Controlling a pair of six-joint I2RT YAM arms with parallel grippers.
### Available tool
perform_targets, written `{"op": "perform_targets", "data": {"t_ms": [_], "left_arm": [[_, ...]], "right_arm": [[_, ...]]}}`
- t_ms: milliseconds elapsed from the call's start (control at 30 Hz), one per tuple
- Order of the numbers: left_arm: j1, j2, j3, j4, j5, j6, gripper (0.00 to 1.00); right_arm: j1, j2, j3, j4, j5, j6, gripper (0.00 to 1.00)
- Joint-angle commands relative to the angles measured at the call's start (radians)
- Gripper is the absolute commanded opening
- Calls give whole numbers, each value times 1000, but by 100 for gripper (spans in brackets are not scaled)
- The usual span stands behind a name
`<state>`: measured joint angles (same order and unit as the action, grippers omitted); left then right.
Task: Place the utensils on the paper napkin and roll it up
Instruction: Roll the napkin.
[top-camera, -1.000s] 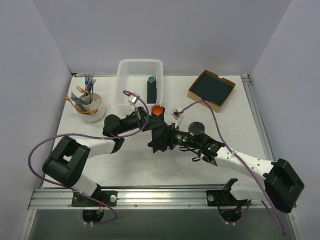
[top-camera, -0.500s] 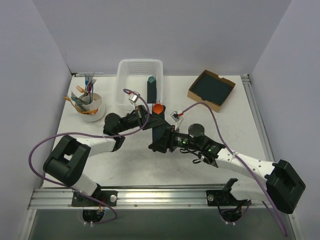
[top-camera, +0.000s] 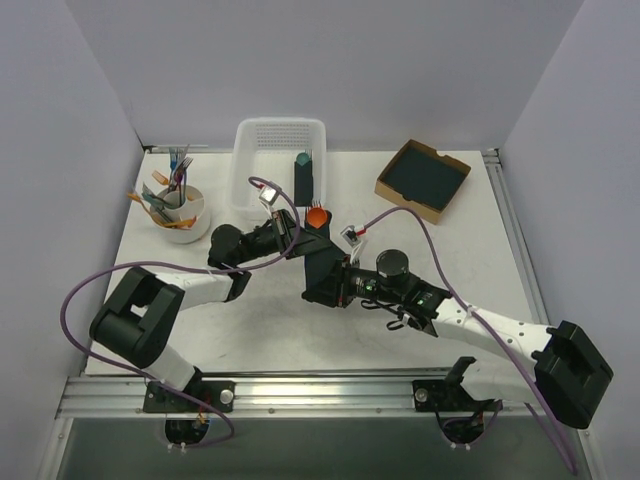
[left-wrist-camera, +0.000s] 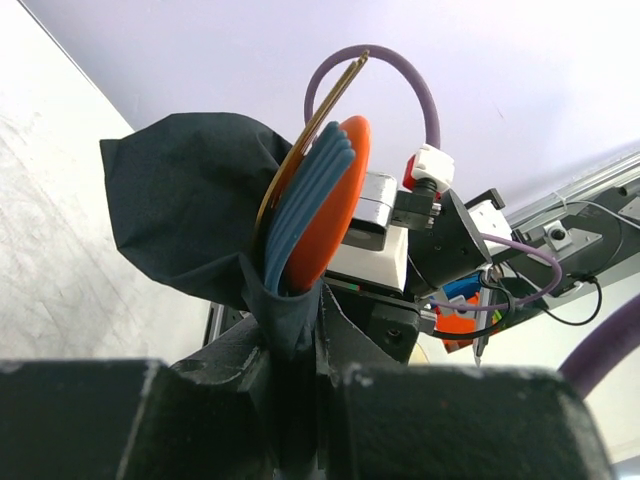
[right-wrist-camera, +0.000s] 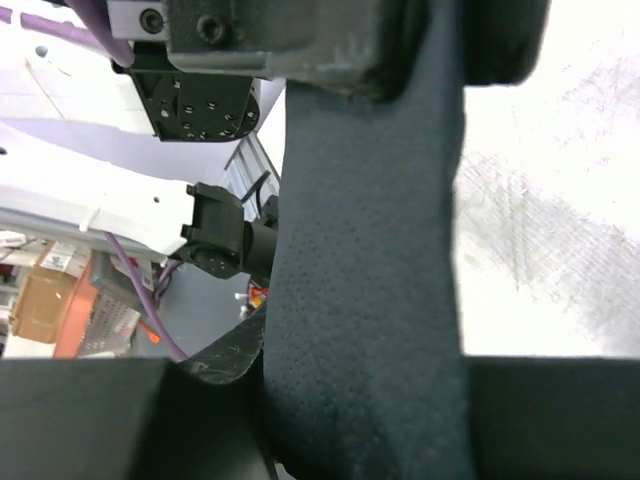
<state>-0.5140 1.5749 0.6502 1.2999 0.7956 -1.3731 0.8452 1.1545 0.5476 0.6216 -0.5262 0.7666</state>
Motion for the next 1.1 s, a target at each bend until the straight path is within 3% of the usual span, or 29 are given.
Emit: {"op": "perform_targets", "data": {"t_ms": [0,33,133,200,400,567,867,1000,1067], "left_arm": [[9,10,45,84,-9,-3,5],[9,10,46,85,-7,-3,6],[11,7,46,78,-7,6,5],[12,1,42,65,-7,23,6],[23,-7,11,6,2,107,5],[23,-35,-6,-112,-27,216,5],[22,-81,11,-260,-45,316,5],[17,-85,12,-264,-39,319,5],[14,-87,8,-258,-39,316,5]], "right_arm": [[11,-27,17,4,-11,-38,6],[11,-29,17,1,-9,-39,14],[9,-58,18,-25,21,-39,66],[2,-101,32,-110,73,-56,72],[-69,-243,112,-397,166,-104,75],[-84,-285,225,-669,321,-156,70],[-75,-234,319,-680,312,-188,59],[-74,-179,330,-649,295,-201,41],[-77,-148,334,-629,290,-202,37]]}}
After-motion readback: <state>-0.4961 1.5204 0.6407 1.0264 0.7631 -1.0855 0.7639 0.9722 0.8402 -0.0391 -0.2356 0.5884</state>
